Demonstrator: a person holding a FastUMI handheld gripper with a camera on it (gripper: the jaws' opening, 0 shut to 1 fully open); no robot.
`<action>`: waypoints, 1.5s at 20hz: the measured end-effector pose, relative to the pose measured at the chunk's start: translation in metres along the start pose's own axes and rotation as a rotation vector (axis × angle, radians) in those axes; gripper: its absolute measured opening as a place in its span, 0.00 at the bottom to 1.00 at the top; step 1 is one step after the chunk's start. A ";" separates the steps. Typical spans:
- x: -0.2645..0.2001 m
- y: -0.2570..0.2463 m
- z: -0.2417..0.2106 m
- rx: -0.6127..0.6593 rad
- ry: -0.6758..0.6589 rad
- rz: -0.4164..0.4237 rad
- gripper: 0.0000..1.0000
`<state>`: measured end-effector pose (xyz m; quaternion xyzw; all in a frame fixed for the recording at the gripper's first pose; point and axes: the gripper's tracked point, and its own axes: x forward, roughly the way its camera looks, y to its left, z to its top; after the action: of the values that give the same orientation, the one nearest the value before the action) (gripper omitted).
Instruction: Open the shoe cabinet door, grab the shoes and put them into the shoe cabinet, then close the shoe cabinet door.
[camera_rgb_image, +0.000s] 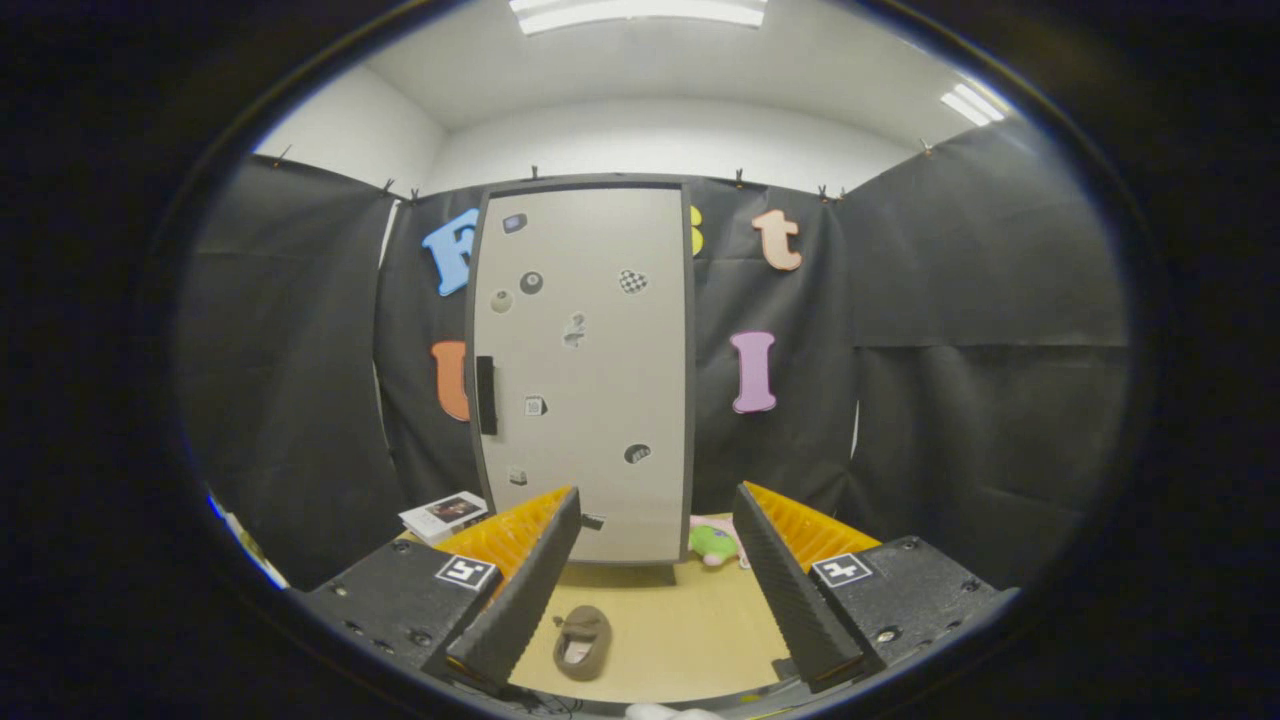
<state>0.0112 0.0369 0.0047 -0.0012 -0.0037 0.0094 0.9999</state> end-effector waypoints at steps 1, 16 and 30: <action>0.003 0.005 0.002 -0.006 -0.005 0.006 1.00; 0.121 0.156 0.031 0.028 -0.027 0.155 1.00; 0.280 0.236 0.041 0.040 -0.026 0.181 1.00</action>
<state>0.2863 0.2786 0.0469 0.0186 -0.0164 0.0996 0.9947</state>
